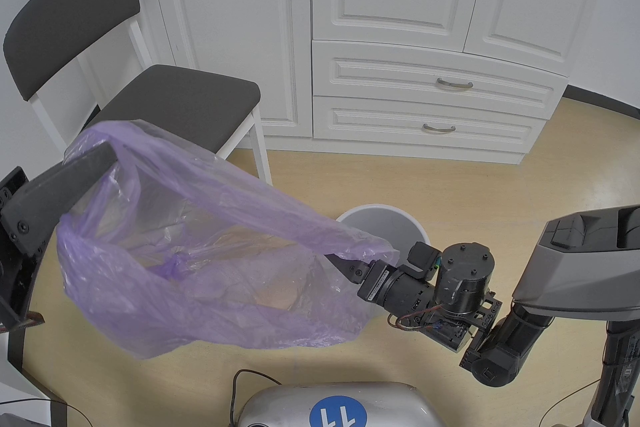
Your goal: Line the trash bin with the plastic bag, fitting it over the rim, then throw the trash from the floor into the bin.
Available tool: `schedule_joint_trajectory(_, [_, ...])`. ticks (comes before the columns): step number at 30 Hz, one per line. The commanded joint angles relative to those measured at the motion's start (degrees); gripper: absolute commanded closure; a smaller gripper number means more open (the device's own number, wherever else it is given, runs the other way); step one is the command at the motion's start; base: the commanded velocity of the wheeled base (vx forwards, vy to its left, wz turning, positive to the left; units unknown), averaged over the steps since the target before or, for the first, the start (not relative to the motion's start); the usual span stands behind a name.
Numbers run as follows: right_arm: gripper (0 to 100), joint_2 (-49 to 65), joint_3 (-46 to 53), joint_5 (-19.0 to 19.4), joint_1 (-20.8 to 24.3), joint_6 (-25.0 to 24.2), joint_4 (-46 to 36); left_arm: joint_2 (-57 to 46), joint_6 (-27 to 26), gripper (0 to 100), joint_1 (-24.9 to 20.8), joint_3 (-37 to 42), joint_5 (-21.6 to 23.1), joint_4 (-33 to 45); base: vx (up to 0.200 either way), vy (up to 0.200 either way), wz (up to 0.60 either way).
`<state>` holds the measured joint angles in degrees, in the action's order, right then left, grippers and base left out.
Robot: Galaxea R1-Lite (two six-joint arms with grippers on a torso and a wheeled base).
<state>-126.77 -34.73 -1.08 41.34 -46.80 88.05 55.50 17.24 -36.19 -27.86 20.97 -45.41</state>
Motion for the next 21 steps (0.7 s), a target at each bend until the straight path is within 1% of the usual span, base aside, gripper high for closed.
schedule_joint_trajectory(1, [0, -0.06, 0.10, -0.23, -0.03, 0.74, 0.10, 0.22, -0.01, 100, 0.25, 0.08, -0.05, 0.06, 0.000, 0.000, 0.00])
schedule_joint_trajectory(9, [0, 0.47, 1.07, -0.23, -0.29, 1.54, 0.28, 0.22, -0.01, 100, 0.42, -0.09, -0.05, 0.06, 0.000, 0.000, 0.00])
schedule_joint_trajectory(13, [0, 0.38, 2.12, 0.21, -0.29, 1.71, 1.95, 0.22, -0.01, 100, 0.42, -0.01, -0.05, 0.06, 0.000, 0.000, 0.00])
schedule_joint_trajectory(19, [0, 0.21, 2.65, 0.21, -0.03, 3.21, 1.95, 0.22, -0.01, 100, 0.42, -0.01, -0.05, -0.03, 0.000, 0.000, 0.00])
schedule_joint_trajectory(20, [100, 0.21, 2.65, 0.21, -0.03, 3.21, 1.95, 0.22, -0.01, 100, 0.42, 0.08, -0.05, -0.03, 0.000, 0.000, 0.00])
schedule_joint_trajectory(21, [100, 0.38, 2.56, 0.29, -0.03, 3.12, 1.95, 0.31, -0.01, 100, 0.42, 0.08, -0.05, -0.03, 0.000, 0.000, 0.00])
